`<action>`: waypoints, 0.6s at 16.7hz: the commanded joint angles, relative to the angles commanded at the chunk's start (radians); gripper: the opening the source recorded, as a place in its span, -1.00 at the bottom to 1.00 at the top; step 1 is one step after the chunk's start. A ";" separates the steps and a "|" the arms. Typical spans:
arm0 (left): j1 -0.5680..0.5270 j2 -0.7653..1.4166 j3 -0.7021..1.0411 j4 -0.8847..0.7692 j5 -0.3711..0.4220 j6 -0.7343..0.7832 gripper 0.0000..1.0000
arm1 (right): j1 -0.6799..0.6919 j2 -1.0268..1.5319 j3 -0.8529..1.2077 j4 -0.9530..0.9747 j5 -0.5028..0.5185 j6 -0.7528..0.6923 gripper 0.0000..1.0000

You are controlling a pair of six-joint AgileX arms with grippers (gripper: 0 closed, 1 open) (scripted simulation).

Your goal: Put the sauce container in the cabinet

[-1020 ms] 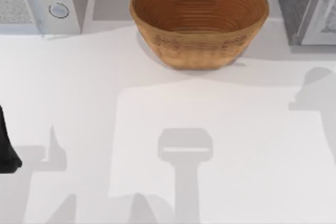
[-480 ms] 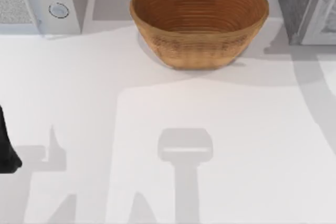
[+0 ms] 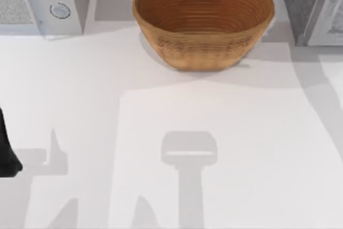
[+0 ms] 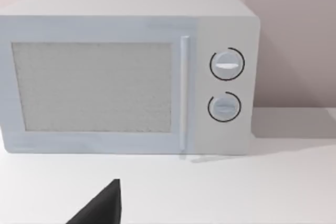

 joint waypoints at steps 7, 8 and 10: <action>0.000 0.000 0.000 0.000 0.000 0.000 1.00 | -0.018 0.063 0.055 0.008 -0.014 0.001 -1.00; 0.000 0.000 0.000 0.000 0.000 0.000 1.00 | -0.024 0.100 0.087 0.011 -0.020 -0.001 -1.00; 0.000 0.000 0.000 0.000 0.000 0.000 1.00 | -0.040 0.195 0.164 0.020 -0.028 -0.005 -1.00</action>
